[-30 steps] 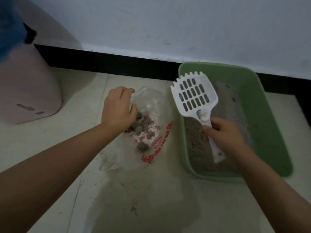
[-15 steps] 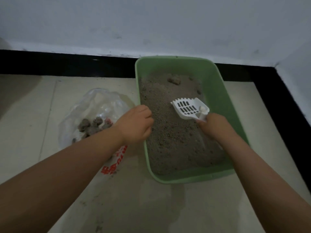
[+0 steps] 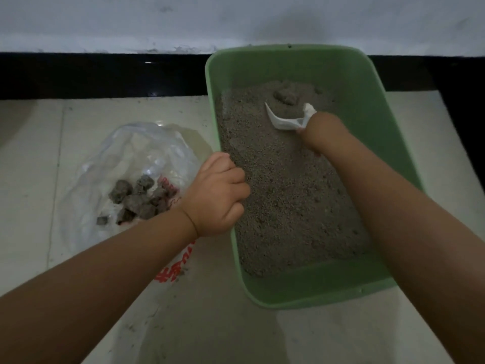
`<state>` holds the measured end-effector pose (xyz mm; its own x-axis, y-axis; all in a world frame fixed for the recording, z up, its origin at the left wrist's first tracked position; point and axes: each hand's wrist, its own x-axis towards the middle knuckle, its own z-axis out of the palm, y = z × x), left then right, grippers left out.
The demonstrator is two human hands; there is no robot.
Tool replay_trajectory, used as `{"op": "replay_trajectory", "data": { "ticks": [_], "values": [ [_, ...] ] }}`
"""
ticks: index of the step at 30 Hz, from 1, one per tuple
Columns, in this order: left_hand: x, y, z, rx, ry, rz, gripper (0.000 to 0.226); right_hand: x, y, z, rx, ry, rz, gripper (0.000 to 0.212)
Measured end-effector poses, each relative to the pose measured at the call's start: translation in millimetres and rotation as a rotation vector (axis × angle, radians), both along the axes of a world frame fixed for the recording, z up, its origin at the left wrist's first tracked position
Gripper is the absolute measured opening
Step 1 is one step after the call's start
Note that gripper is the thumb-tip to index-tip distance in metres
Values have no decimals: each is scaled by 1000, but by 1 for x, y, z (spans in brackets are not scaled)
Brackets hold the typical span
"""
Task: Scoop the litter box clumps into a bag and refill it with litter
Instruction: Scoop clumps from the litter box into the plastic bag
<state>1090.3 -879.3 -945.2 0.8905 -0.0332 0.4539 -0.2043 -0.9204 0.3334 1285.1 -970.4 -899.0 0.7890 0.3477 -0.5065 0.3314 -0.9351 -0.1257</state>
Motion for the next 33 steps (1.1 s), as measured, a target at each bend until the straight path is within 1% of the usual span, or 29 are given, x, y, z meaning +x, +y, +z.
{"op": "replay_trajectory", "data": {
  "ticks": [1, 2, 4, 9, 12, 16, 20, 22, 24, 25, 28, 30, 33],
  "values": [
    [1, 0, -1, -5, -7, 3, 29, -6, -4, -6, 61, -46, -22, 40],
    [1, -1, -2, -10, -9, 6, 29, -12, -8, -12, 109, -88, -36, 36],
    [1, -1, -2, -6, -15, 7, 30, -24, -17, -23, 177, -140, -46, 37],
    [-1, 1, 0, 23, -3, 9, 30, -35, -28, -35, 318, -177, -150, 40],
    [-2, 2, 1, 38, 12, 17, 30, -43, -37, -30, 371, -190, -165, 37],
    [-3, 0, 5, 92, 7, 35, 32, -53, -58, -10, 398, -177, -171, 36],
    [-5, 0, 11, 136, 44, 27, 35, -69, -84, 9, 485, -153, -210, 31],
    [-9, -3, 14, 146, 66, 20, 33, -81, -96, 16, 478, -135, -184, 30],
    [-18, -10, 14, 136, 59, 8, 30, -92, -109, 21, 463, -125, -177, 40],
    [-25, -15, 13, 124, 50, -4, 30, -96, -115, 23, 464, -134, -183, 41],
    [-42, -28, 10, 91, 24, -44, 31, -106, -135, 24, 429, -199, -164, 33],
    [-49, -32, 9, 89, 23, -50, 33, -114, -144, 24, 365, -182, -97, 36],
    [-52, -34, 11, 103, 34, -60, 32, -119, -147, 27, 347, -147, -82, 40]
  ]
}}
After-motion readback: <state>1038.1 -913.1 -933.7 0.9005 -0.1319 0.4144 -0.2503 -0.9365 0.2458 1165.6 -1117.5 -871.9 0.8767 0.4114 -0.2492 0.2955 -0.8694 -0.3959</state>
